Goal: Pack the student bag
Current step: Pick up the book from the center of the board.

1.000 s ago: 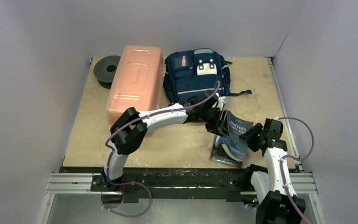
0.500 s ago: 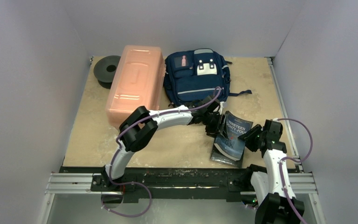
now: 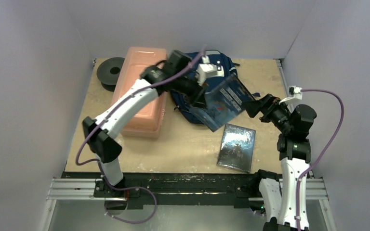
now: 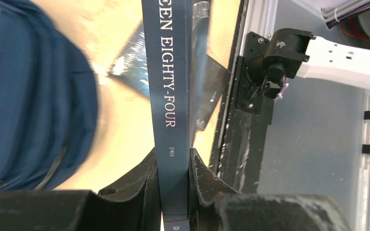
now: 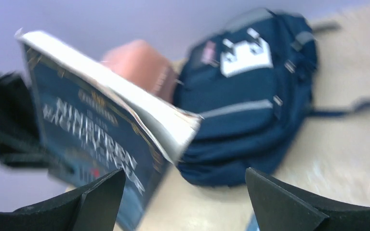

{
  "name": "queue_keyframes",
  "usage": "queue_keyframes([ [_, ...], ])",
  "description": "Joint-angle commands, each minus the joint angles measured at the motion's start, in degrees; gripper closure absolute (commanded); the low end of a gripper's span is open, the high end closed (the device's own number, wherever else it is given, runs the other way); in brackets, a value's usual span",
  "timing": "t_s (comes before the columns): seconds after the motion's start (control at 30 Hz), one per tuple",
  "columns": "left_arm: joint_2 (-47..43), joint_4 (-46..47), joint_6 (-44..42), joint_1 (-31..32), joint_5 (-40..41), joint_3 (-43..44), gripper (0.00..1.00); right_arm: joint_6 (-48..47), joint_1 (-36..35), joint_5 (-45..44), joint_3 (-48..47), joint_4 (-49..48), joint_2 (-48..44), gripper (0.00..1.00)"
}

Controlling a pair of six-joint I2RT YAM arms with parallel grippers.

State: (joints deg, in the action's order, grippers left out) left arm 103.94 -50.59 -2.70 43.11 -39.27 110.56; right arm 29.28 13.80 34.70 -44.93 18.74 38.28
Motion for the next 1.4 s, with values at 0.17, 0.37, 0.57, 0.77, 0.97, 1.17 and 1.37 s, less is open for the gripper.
queue_keyframes([
  [0.17, -10.30, -16.30, -31.67, -5.30, -9.60, -3.81, 1.00, -18.17, -10.80, 18.59, -20.54, -4.26, 11.04, 0.01],
  [0.37, -13.66, -16.42, -37.41, -4.83, -10.75, -8.48, 1.00, -30.99, -23.58, 20.82, -27.81, 8.15, 19.39, 0.01],
  [0.57, -15.67, -16.49, -39.54, -4.82, -10.67, -11.97, 1.00, -29.98, -28.26, 32.00, -23.74, 8.21, 23.26, 0.01],
  [0.77, -13.38, -18.41, -40.72, -4.86, -11.20, -9.28, 1.00, -27.30, -31.82, 31.89, -17.66, 9.75, 25.44, 0.13],
  [0.97, -12.95, -4.27, -25.19, -8.05, -7.14, -11.29, 0.90, -14.52, -32.18, 33.29, -9.96, -2.60, 22.72, 0.99],
  [1.17, -18.44, 35.25, 10.23, -8.37, 32.03, -25.30, 0.13, 0.26, -30.68, -25.29, -12.54, 5.04, 10.84, 1.00],
  [1.37, -10.42, 44.27, -1.60, -2.60, 34.24, -27.12, 0.10, 6.22, -30.48, -72.03, -22.11, 20.63, 6.49, 1.00],
])
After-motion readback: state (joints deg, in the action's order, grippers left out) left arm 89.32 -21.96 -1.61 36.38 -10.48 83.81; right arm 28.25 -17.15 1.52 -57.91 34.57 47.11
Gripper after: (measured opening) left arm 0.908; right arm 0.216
